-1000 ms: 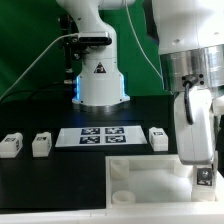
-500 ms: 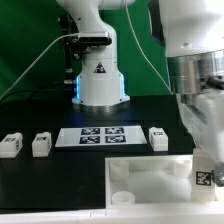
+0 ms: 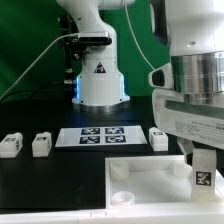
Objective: Assemble one leg
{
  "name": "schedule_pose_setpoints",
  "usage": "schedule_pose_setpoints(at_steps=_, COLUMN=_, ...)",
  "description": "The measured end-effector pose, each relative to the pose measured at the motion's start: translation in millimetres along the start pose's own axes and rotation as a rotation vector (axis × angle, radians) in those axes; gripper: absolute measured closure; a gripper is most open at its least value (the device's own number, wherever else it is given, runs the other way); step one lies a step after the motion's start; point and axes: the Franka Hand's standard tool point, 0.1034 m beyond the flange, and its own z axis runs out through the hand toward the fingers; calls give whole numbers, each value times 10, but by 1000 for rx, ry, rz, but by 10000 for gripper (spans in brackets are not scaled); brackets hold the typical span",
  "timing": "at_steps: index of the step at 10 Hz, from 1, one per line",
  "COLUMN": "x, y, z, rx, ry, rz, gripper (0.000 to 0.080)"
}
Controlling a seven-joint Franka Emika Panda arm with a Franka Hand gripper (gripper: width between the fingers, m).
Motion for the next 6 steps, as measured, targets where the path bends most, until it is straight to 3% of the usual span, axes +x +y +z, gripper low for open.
schedule_pose_setpoints(at_steps=2, x=6, y=-39, z=-125, rx=24, ry=-10, rz=-10, gripper=150)
schedule_pose_setpoints(at_steps=6, x=-25, y=-25, z=-169, rx=22, ry=-13, rz=-11, gripper=150)
